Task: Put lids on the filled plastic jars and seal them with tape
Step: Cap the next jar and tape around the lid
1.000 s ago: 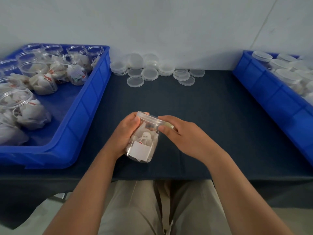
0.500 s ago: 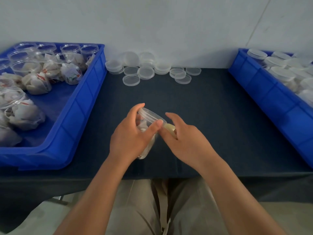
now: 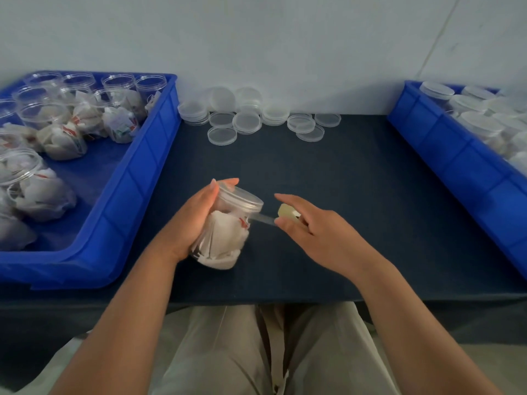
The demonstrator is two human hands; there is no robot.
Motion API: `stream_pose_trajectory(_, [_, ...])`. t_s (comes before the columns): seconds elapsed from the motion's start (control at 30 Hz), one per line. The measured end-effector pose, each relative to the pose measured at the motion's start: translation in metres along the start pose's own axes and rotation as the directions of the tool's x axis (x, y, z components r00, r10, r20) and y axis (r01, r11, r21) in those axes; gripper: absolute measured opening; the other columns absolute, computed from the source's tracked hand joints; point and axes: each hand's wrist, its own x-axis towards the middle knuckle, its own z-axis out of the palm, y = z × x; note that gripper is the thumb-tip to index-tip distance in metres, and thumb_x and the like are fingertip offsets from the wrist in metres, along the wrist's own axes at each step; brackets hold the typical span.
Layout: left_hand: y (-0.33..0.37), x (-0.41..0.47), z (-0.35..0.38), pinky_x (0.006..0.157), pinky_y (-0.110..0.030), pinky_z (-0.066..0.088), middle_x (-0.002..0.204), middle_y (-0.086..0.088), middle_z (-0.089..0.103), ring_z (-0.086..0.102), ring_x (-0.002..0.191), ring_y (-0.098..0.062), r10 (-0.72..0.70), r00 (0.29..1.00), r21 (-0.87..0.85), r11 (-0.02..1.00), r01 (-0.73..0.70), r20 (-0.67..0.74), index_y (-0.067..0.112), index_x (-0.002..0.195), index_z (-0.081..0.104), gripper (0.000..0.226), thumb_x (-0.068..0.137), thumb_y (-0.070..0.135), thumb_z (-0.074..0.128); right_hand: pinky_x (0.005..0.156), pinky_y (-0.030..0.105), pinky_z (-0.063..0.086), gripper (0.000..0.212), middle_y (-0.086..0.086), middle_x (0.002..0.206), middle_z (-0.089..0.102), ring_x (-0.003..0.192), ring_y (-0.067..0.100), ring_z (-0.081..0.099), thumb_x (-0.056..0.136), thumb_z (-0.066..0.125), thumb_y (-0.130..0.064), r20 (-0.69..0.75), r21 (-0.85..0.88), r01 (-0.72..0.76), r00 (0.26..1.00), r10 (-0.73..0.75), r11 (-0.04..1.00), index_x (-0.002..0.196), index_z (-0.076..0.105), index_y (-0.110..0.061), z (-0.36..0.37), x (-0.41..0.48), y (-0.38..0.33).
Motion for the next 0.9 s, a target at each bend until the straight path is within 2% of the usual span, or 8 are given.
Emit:
stream_pose_trajectory(0.2, [-0.002,-0.002,0.006,0.081,-0.029,0.061,0.112,-0.014,0.078,0.076,0.101,-0.023,-0.106,0.993,0.002,0.994,0.106,0.045,0.026,0.106,0.082,0.079,0.078,0.090,0.046,0.091,0.016,0.045,0.051,-0.027,0.144,0.058,0.124,-0.003,0.057,0.105,0.036,-0.066,-0.011,-0.004,0.105,0.994,-0.105,0.994,0.154,0.036,-0.054,0.010,0.003,-0.010])
stream_pose_trajectory(0.37, [0.004,-0.005,0.011,0.076,-0.006,0.047,0.108,0.031,0.071,0.067,0.099,0.007,0.290,0.930,0.408,0.895,-0.179,-0.228,0.043,0.114,0.073,0.024,0.109,0.044,0.049,0.082,0.023,0.056,0.050,-0.020,0.113,0.072,0.098,0.000,0.065,0.108,0.033,-0.064,-0.118,-0.052,0.045,0.992,-0.051,0.998,0.148,0.052,-0.042,0.013,-0.008,-0.019])
stream_pose_trajectory(0.43, [0.009,-0.011,0.014,0.082,-0.006,0.046,0.109,0.040,0.067,0.061,0.106,0.017,0.297,0.933,0.517,0.842,-0.155,-0.205,0.048,0.125,0.067,0.030,0.106,0.056,0.045,0.081,0.026,0.056,0.050,-0.018,0.110,0.072,0.097,0.003,0.066,0.109,0.031,-0.062,-0.146,-0.069,0.016,0.989,-0.025,0.997,0.146,0.054,-0.039,0.014,-0.012,-0.023])
stream_pose_trajectory(0.5, [0.010,-0.018,0.026,0.088,-0.012,0.044,0.113,0.044,0.058,0.056,0.109,0.020,0.195,0.968,0.559,0.825,-0.076,-0.156,0.050,0.144,0.051,0.066,0.091,0.087,0.038,0.078,0.028,0.057,0.046,-0.016,0.106,0.071,0.092,0.004,0.066,0.110,0.031,-0.058,-0.185,-0.111,0.031,0.981,-0.052,0.993,0.144,0.055,-0.039,0.014,-0.016,-0.028])
stream_pose_trajectory(0.57, [0.012,-0.024,0.043,0.087,-0.022,0.047,0.121,0.034,0.054,0.057,0.110,0.008,0.129,0.975,0.575,0.818,0.000,-0.183,0.048,0.152,0.032,0.110,0.060,0.107,0.043,0.082,0.032,0.059,0.044,-0.013,0.114,0.072,0.098,0.007,0.068,0.112,0.032,-0.052,-0.200,-0.167,0.049,0.976,-0.083,0.985,0.149,0.051,-0.038,0.016,-0.018,-0.032])
stream_pose_trajectory(0.63, [0.012,-0.024,0.056,0.081,-0.022,0.047,0.128,0.026,0.051,0.055,0.112,0.001,0.163,0.952,0.593,0.805,0.024,-0.260,0.044,0.150,0.030,0.126,0.045,0.111,0.051,0.084,0.031,0.059,0.046,-0.010,0.122,0.072,0.103,0.012,0.069,0.112,0.035,-0.047,-0.209,-0.196,0.037,0.975,-0.079,0.980,0.156,0.045,-0.038,0.018,-0.019,-0.034])
stream_pose_trajectory(0.8, [0.012,-0.017,0.053,0.088,-0.025,0.053,0.116,0.028,0.062,0.061,0.105,0.009,0.218,0.911,0.489,0.872,-0.021,-0.350,0.047,0.136,0.047,0.090,0.061,0.094,0.064,0.064,0.019,0.048,0.048,-0.016,0.093,0.068,0.080,0.000,0.064,0.107,0.039,-0.058,-0.184,-0.006,0.086,0.979,-0.085,0.996,0.152,0.037,-0.042,0.011,-0.016,-0.029])
stream_pose_trajectory(0.9, [0.013,-0.013,0.044,0.090,-0.024,0.052,0.116,0.039,0.061,0.056,0.107,0.020,0.220,0.922,0.433,0.899,-0.064,-0.319,0.054,0.135,0.049,0.072,0.071,0.083,0.065,0.054,0.025,0.045,0.026,-0.009,0.075,0.059,0.069,0.005,0.060,0.108,0.041,-0.053,-0.056,0.081,0.125,0.991,-0.120,0.989,0.134,0.039,-0.048,0.004,-0.017,-0.018])
